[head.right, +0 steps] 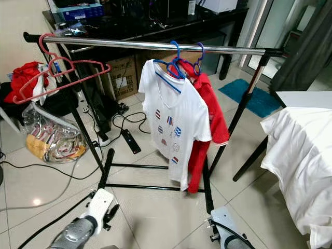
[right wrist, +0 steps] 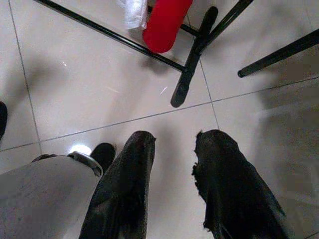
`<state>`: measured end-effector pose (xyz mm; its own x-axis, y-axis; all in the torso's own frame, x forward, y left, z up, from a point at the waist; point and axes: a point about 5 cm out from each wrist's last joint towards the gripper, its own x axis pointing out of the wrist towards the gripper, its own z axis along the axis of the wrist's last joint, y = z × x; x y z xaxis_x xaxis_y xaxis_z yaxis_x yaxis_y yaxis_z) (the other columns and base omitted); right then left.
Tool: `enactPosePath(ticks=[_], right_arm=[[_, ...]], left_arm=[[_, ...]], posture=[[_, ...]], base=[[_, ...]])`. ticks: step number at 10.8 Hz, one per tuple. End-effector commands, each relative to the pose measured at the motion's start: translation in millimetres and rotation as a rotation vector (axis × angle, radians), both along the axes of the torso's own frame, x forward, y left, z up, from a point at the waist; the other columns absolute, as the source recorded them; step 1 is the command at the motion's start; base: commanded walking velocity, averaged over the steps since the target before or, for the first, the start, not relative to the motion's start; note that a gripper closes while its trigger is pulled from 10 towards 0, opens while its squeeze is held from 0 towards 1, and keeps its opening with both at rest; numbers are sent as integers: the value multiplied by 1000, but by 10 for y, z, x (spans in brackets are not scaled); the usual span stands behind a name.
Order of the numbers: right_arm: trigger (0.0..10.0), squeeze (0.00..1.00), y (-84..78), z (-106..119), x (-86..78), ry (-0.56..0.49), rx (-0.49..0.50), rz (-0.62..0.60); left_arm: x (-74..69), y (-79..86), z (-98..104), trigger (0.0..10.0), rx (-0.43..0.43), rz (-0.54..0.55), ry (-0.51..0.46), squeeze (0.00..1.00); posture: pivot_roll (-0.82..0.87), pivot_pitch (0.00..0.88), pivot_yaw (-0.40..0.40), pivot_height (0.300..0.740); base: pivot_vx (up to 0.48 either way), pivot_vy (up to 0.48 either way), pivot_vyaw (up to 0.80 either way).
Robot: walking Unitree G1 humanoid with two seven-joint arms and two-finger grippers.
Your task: Hang hanger
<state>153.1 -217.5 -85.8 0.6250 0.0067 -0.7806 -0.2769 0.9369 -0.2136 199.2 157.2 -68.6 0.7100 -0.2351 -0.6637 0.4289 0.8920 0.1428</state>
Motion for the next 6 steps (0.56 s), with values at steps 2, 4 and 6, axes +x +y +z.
enactPosePath(ticks=[2, 4, 6], right_arm=[[10000, 0, -24, 56, 113, -28, -7, 27], [10000, 0, 0, 77, 177, -39, -8, 37], [10000, 0, 18, 70, 157, -46, 3, 37]], left_arm=[[7, -8, 0, 10000, 5, 3, -1, 0], [-91, 24, -49, 10000, 17, 0, 26, 0], [-87, 20, -50, 10000, 25, -10, 28, 0]], posture=[[-60, 1, -2, 740], [-78, 10, -1, 740], [-83, 20, -5, 740]], base=[[0, 0, 0], [0, 0, 0], [0, 0, 0]])
